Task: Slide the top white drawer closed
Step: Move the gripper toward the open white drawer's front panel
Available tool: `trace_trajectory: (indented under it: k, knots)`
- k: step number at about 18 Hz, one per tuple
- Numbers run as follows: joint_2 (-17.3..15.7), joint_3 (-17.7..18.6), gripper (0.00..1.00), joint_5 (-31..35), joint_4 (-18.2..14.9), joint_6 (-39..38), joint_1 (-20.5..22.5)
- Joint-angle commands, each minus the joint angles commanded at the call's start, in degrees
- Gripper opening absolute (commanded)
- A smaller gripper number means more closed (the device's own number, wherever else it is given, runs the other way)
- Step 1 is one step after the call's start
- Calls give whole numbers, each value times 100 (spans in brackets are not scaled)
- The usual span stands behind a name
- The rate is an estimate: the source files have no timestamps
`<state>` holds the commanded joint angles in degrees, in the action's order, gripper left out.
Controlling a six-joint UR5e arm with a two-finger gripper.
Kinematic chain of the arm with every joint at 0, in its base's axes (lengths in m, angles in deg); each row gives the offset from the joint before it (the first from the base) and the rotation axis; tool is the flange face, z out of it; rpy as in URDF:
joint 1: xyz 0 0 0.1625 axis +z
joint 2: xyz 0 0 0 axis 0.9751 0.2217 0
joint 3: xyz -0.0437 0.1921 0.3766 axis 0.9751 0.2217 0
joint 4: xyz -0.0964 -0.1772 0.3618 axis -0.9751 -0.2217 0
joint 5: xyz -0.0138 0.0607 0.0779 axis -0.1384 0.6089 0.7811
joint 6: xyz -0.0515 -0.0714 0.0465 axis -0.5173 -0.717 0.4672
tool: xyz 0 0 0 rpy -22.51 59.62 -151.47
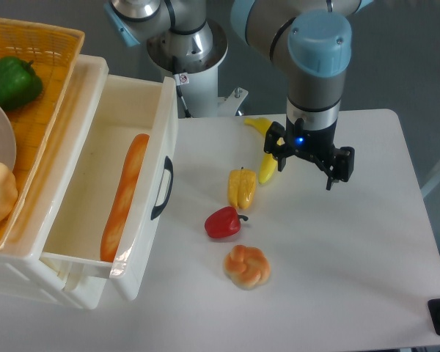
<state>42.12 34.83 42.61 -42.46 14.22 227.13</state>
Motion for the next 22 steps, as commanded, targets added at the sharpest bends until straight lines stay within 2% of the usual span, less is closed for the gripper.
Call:
trace_trajectory:
  k: [5,9,20,22]
  knots:
    - [35,-26,100,61,44,-35,0]
    - [26,219,100,79,70,-192,0]
    - [61,448,100,70,97,-281,-17]
    - [175,457,100,88,97,-316,-44]
